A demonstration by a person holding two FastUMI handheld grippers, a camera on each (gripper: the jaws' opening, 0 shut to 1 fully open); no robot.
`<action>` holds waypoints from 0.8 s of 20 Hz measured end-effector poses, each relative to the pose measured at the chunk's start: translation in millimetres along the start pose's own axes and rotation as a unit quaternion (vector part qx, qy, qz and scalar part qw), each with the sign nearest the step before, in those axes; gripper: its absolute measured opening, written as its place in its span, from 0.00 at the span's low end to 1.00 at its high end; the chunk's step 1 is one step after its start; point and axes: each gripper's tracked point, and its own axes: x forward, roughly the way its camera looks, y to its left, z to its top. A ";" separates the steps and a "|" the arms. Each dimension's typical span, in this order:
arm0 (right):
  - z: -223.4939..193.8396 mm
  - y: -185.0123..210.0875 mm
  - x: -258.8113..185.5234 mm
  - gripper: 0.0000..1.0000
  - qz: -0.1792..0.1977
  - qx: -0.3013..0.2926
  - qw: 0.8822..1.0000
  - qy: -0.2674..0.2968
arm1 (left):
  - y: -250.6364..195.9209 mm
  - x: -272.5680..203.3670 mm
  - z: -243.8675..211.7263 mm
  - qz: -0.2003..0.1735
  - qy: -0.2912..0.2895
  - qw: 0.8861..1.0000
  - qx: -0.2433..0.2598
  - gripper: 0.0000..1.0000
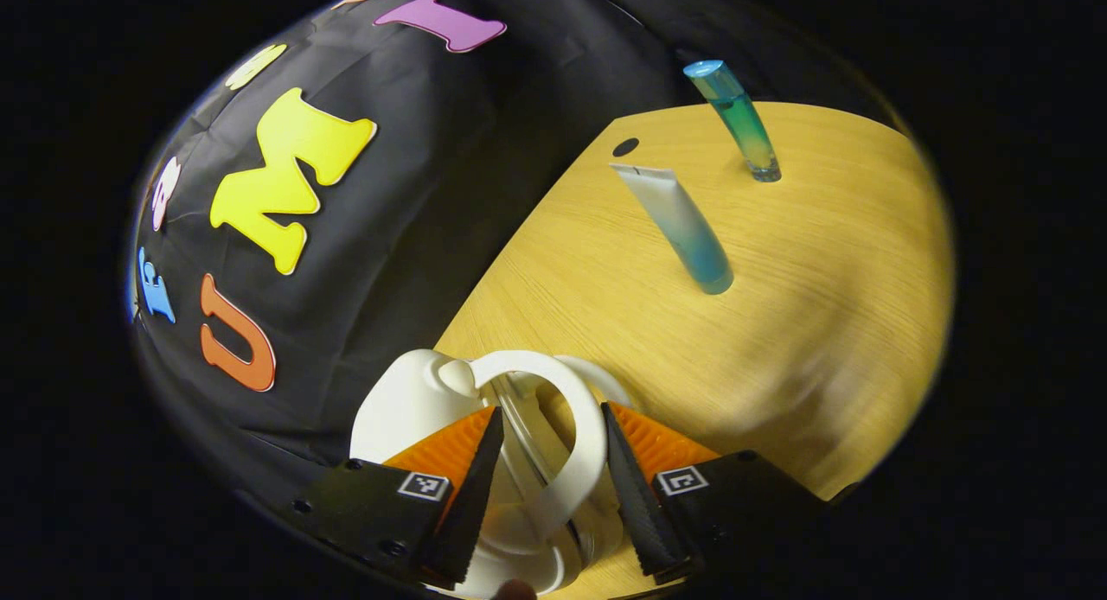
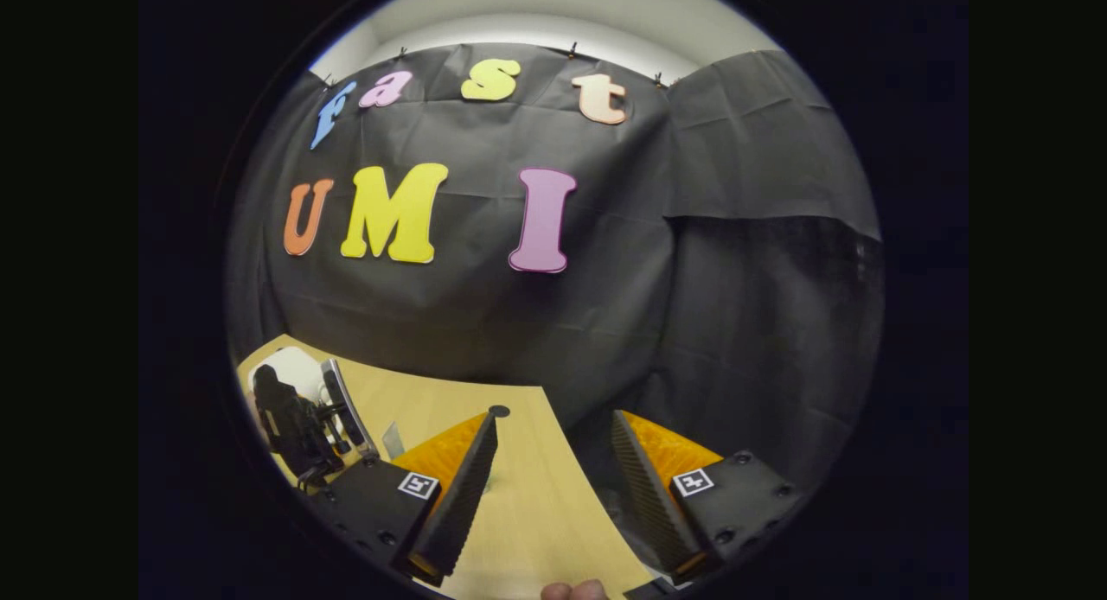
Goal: First open the suitcase, pack the skin care products into it, and then close the suitcase.
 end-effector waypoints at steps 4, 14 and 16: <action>10.6 -3.9 -1.8 0.80 -0.005 -0.008 1.000 -0.012 | -10.5 6.8 -5.2 -0.013 0.024 1.000 -0.011 0.47; 32.8 18.5 -14.9 0.79 0.007 -0.002 0.999 -0.036 | 37.8 -46.0 29.2 0.010 -0.030 0.995 -0.098 0.09; 42.4 32.2 -16.0 0.79 0.018 0.002 0.999 -0.046 | 81.0 -67.7 41.0 0.030 -0.067 0.987 -0.142 0.07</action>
